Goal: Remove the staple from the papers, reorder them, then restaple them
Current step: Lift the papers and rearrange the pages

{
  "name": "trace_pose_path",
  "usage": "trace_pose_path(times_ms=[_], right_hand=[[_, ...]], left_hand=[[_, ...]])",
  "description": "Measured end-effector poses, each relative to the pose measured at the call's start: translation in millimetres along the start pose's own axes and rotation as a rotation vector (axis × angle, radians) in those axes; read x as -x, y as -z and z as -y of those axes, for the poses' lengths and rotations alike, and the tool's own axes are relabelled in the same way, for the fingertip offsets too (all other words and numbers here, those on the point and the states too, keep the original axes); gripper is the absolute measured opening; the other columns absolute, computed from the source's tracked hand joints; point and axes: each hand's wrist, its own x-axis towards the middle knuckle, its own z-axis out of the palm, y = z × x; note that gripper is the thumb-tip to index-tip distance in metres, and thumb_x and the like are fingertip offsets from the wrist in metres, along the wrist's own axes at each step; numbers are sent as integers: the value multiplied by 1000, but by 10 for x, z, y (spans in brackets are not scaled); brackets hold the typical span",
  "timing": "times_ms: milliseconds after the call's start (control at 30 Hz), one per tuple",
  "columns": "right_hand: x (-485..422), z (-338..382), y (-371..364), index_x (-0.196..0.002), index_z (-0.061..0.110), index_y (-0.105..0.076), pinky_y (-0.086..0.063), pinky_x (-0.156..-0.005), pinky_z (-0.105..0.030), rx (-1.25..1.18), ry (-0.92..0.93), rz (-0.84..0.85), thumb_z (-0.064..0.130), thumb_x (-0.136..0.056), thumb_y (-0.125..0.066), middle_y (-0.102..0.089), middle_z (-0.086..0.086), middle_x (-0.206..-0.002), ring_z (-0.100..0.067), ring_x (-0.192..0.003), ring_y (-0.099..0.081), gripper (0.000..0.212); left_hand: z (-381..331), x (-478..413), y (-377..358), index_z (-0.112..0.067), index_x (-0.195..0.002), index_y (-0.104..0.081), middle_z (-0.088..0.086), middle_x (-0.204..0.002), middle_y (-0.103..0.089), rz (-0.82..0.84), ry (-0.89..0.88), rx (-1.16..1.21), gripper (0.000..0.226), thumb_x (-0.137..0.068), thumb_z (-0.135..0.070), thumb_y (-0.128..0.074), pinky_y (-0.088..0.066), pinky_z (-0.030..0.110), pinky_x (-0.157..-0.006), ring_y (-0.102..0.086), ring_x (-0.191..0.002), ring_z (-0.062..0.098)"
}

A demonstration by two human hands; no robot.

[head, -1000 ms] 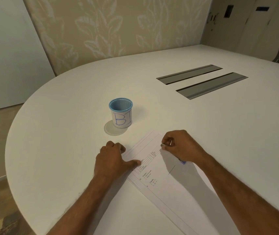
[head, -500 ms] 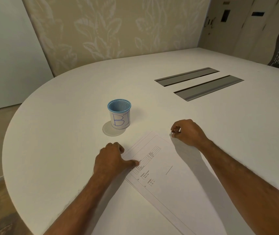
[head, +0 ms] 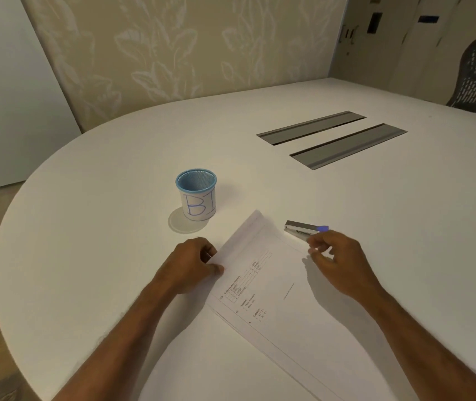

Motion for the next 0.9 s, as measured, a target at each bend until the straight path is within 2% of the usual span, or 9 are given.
trace_pose_path(times_ms=[133,267,333,400,533,633,700,767,900], right_hand=[[-8,-28,-4,-102,20,-63,-41,-70,-10,-25,-40,63,25,-79,-75,-66,6,-99,-12,-92,-61,27],[-59,55,40,-118,28,-55,-47,-71,-9,-126,-74,142,35,-79,-74,-63,16,-104,1,-94,-61,44],[-104,104,53,-116,28,-57,-53,-73,-14,-218,-127,219,37,-82,-71,-66,16,-105,-1,-93,-65,38],[-166,107,55,-109,25,-66,-58,-78,-26,-357,-172,279,28,-86,-69,-73,7,-103,-15,-93,-70,24],[-229,119,59,-102,9,-70,-59,-79,-40,-600,-240,228,16,-87,-66,-75,-9,-98,-30,-91,-71,16],[-240,179,53,-105,12,-70,-58,-75,-29,-763,-223,160,15,-87,-64,-76,-5,-101,-25,-94,-71,19],[-257,247,58,-106,15,-69,-59,-78,-29,-832,-197,124,15,-87,-62,-75,-3,-104,-25,-98,-70,20],[-280,325,70,-108,15,-66,-59,-77,-29,-833,-172,72,15,-89,-59,-74,-1,-104,-27,-99,-69,20],[-312,557,137,-111,19,-60,-59,-77,-30,-801,-45,-69,17,-94,-55,-70,1,-106,-21,-98,-69,18]], left_hand=[[-28,31,17,-27,-76,-60,-9,-72,-64,-35,-96,137,15,-79,-26,-75,-42,16,-53,-59,-63,9],[-96,60,141,-23,-78,-63,-13,-72,-71,-55,-235,273,15,-79,-23,-78,-50,17,-58,-65,-67,7],[-171,60,237,-22,-76,-65,-11,-73,-73,-47,-298,343,16,-77,-21,-80,-54,23,-62,-67,-67,9],[-253,51,332,-23,-79,-68,-3,-78,-75,-124,-337,400,15,-75,-23,-82,-57,29,-66,-70,-71,14],[-312,38,431,-26,-98,-67,-4,-75,-76,-498,-293,727,20,-80,-27,-77,-53,18,-56,-68,-66,6],[-311,52,282,-13,-121,-60,1,-94,-77,-434,-131,1118,32,-92,-27,-63,-57,30,-69,-72,-81,15],[-320,86,150,-12,-126,-58,4,-113,-72,-342,-108,1062,37,-94,-30,-58,-56,35,-82,-70,-98,19],[-400,129,78,-19,-120,-63,-6,-114,-71,-330,-163,916,29,-96,-32,-55,-58,26,-81,-70,-98,6],[-671,193,167,-17,-108,-63,-13,-105,-68,-520,-301,766,16,-99,-23,-52,-59,20,-80,-68,-91,1]])
